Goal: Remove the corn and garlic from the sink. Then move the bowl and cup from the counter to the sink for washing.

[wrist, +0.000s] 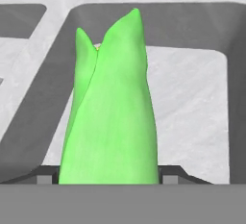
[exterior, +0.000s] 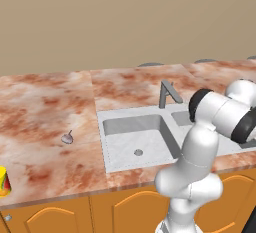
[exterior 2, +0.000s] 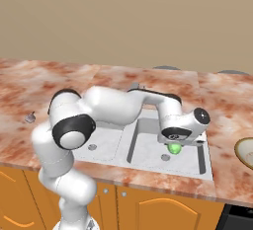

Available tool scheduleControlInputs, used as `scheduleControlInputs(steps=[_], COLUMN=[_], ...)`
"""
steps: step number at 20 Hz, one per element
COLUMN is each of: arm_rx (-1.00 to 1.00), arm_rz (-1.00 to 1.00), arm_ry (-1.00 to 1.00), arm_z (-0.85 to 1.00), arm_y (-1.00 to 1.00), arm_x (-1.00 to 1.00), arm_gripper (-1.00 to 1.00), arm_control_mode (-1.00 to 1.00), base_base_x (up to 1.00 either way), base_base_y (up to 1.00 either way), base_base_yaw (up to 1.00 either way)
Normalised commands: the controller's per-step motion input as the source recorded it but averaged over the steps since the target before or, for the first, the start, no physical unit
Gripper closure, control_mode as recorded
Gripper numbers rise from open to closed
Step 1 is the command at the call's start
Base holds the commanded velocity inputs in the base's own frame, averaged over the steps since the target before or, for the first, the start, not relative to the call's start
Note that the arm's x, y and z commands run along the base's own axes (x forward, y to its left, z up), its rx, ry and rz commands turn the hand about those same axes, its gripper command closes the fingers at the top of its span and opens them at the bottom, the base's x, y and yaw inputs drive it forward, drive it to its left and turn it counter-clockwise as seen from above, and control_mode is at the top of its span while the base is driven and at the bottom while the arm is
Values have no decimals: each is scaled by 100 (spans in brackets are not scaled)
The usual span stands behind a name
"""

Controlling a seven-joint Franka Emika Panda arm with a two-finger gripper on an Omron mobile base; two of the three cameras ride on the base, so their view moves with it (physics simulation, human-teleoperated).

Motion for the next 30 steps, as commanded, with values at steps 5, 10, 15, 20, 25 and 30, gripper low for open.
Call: scheduleControlInputs(steps=[5, 10, 15, 20, 25, 30], arm_rx=[0, -5, -6, -6, -6, -7], arm_rz=[0, 0, 0, 0, 0, 0], arm_ry=[1, 0, 3, 5, 4, 0], arm_z=[11, 9, 15, 12, 10, 12], arm_y=[17, 25, 25, 29, 32, 33], arm_x=[-25, -16, -9, -16, -18, -2], arm_gripper=[100, 100, 100, 100, 100, 100], arm_control_mode=[-100, -100, -100, -100, -100, -100], base_base_x=[0, 0, 0, 0, 0, 0], base_base_y=[0, 0, 0, 0, 0, 0], base_base_yaw=[0, 0, 0, 0, 0, 0])
